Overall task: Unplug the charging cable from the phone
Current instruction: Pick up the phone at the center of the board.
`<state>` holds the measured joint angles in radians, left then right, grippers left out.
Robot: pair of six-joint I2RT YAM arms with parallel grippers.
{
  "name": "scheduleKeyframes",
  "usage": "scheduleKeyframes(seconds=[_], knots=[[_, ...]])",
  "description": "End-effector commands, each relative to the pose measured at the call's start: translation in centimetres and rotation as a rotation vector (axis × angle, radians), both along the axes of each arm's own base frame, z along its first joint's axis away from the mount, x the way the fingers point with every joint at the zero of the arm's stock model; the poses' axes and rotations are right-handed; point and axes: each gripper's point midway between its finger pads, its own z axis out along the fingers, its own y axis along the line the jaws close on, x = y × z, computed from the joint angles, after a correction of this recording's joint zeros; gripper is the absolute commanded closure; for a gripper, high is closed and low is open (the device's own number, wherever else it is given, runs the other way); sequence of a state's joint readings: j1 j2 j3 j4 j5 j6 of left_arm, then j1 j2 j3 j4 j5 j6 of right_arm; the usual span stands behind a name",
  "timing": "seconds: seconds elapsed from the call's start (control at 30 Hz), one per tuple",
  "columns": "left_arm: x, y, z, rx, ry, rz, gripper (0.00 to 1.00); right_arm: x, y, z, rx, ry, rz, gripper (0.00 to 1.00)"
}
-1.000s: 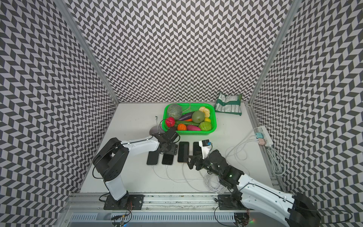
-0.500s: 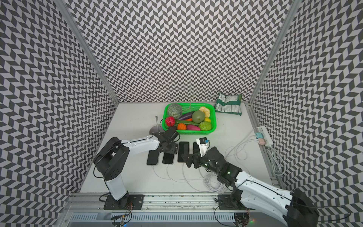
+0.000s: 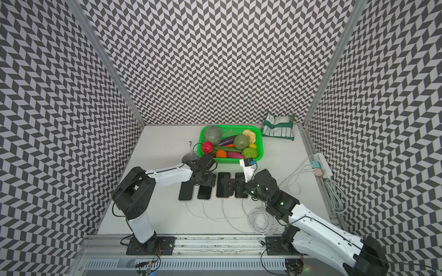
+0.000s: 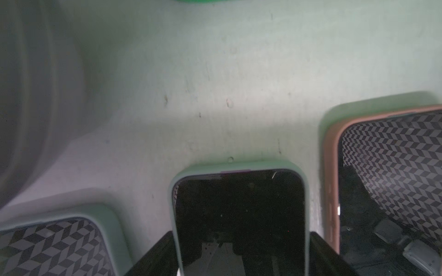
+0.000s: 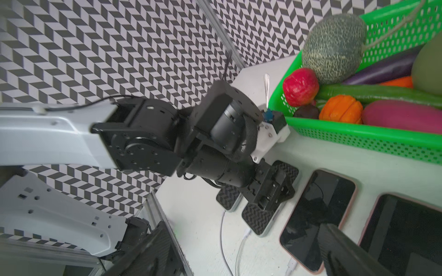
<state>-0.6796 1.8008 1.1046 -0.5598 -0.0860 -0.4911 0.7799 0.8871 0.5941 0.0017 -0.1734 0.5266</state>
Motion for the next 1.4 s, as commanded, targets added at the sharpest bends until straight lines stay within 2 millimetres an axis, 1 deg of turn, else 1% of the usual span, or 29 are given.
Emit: scheduleKeyframes(seconds=[0.0, 0.03, 0.07, 0.13, 0.27, 0.33, 0.73, 0.9, 1.17, 1.37], knots=[[0.6, -1.0, 0.7, -0.034, 0.004, -0.006, 1.00, -0.5, 0.9, 0.0, 0.005, -0.005, 0.068, 0.00], [0.5, -1.0, 0.6, -0.033, 0.007, -0.007, 1.00, -0.4, 1.1, 0.1, 0.025, -0.016, 0.072, 0.00], [0.5, -1.1, 0.6, -0.033, 0.004, -0.009, 1.00, -0.5, 1.2, -1.3, 0.047, 0.014, 0.074, 0.00], [0.5, -0.8, 0.5, -0.020, 0.002, -0.012, 1.00, -0.6, 1.5, -2.2, 0.077, 0.043, 0.080, 0.00], [0.6, -0.5, 0.3, -0.010, 0.003, -0.011, 1.00, -1.0, 2.0, -5.0, 0.052, 0.109, 0.108, 0.00], [0.7, -0.6, 0.5, -0.016, -0.003, -0.013, 1.00, -1.1, 2.2, -5.8, 0.039, 0.128, 0.115, 0.01], [1.6, -1.0, 2.5, -0.013, -0.039, -0.016, 1.00, -2.1, 2.6, -8.9, 0.081, 0.218, 0.150, 0.02], [1.7, -1.1, 3.6, -0.014, -0.056, -0.015, 1.00, -2.6, 3.4, -9.4, 0.102, 0.240, 0.188, 0.04], [1.8, -1.3, 5.0, -0.022, -0.073, -0.017, 1.00, -3.5, 5.3, -10.5, 0.107, 0.262, 0.241, 0.09], [1.9, -1.6, 5.9, -0.036, -0.087, -0.020, 1.00, -4.2, 7.5, -11.8, 0.097, 0.290, 0.287, 0.16]])
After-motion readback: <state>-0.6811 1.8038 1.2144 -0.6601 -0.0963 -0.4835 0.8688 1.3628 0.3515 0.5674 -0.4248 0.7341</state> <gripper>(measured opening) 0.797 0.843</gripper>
